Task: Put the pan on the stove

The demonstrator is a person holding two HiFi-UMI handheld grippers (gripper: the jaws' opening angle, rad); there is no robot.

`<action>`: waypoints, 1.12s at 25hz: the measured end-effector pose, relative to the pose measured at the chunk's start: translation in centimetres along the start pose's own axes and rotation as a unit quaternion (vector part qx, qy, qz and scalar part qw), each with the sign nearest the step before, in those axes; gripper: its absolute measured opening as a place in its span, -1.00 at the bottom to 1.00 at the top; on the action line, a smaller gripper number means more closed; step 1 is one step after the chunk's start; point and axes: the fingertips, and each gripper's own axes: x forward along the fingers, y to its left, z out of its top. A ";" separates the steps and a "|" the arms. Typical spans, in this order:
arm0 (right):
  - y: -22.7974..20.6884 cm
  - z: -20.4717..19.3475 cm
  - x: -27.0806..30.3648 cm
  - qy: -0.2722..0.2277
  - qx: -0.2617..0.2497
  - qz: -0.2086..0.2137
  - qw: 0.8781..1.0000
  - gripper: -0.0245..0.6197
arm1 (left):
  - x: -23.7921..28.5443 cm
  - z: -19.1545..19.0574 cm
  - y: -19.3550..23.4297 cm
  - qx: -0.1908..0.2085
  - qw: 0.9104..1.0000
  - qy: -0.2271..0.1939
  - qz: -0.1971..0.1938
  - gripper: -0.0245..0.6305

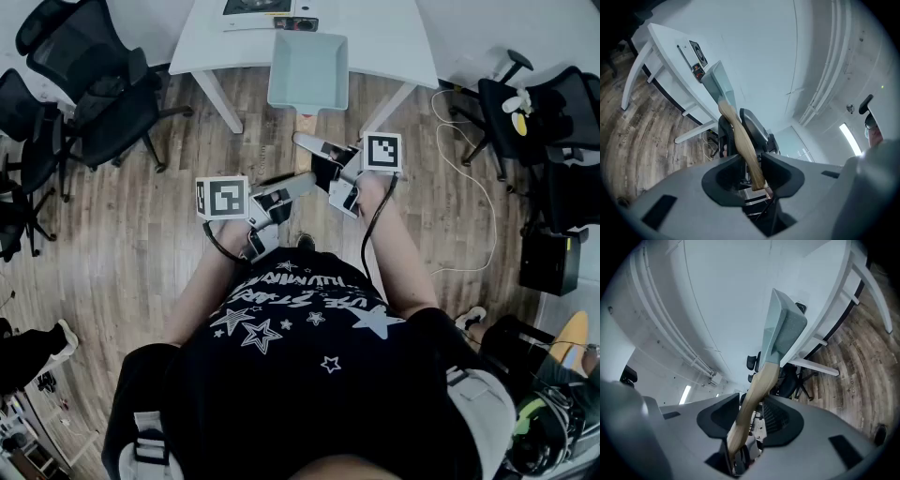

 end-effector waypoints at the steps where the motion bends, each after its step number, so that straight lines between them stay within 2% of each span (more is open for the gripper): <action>1: 0.1 0.0 0.0 0.000 -0.001 0.002 1.000 -0.46 | 0.0 0.0 -0.1 -0.001 1.000 0.000 0.000 -0.54; 16: 0.3 -0.1 0.0 0.008 -0.009 0.003 1.000 -0.45 | 0.0 -0.2 -0.5 -0.011 1.000 -0.001 0.002 -0.54; 28: 0.2 -0.1 0.6 0.033 -0.027 0.003 0.999 -0.44 | -0.2 0.2 -0.2 -0.008 1.000 -0.022 0.008 -0.54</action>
